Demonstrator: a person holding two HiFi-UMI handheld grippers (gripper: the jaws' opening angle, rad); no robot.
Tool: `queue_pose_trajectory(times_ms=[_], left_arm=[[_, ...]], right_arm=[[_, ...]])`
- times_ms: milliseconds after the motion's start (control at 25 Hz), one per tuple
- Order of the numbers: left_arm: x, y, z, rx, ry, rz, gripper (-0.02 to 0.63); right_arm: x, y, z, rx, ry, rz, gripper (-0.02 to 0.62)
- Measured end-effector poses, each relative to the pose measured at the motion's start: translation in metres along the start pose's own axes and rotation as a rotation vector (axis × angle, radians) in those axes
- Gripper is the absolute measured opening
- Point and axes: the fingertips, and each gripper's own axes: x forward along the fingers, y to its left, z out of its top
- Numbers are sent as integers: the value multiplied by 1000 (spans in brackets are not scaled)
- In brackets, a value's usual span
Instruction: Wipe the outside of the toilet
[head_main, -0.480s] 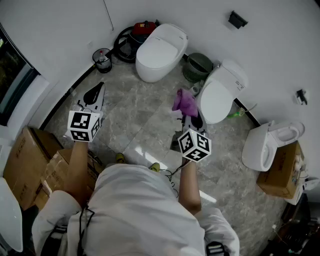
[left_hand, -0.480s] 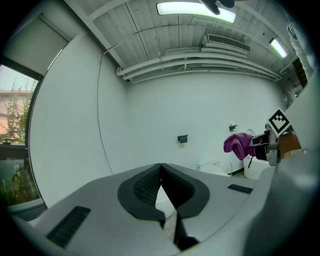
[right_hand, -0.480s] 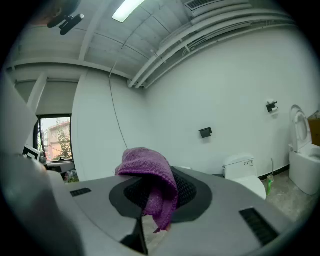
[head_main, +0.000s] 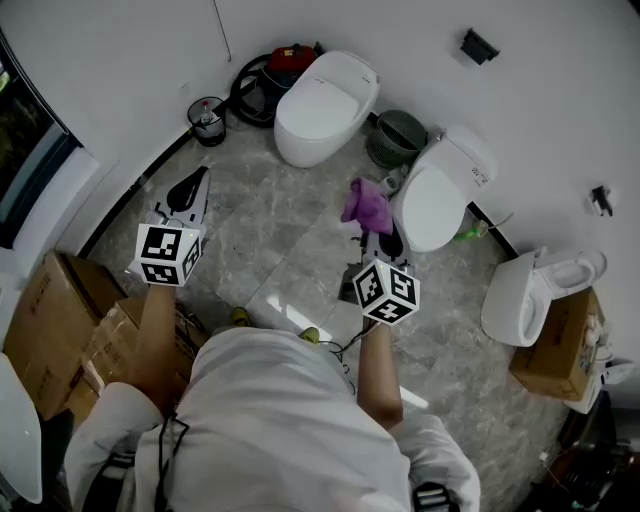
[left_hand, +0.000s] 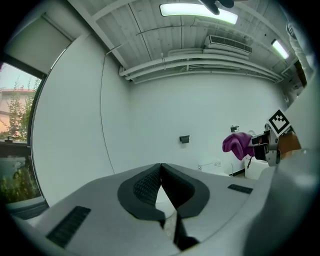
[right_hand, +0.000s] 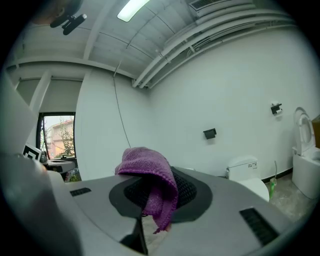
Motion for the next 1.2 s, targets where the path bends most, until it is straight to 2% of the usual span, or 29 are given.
queue_pose_trajectory(times_ms=[240, 440, 720, 1200], left_arm=[[-11, 18, -6, -17, -5, -13, 17], [-27, 51, -22, -50, -28, -32, 17], [-48, 99, -53, -110, -14, 2, 17], [-25, 118, -81, -121, 23, 57, 17]], right_arm=[[6, 31, 3, -18, -2, 16, 89], [15, 67, -5, -42, 13, 5, 91], [32, 113, -18, -87, 36, 21, 91], [95, 116, -37, -90, 58, 69, 91]])
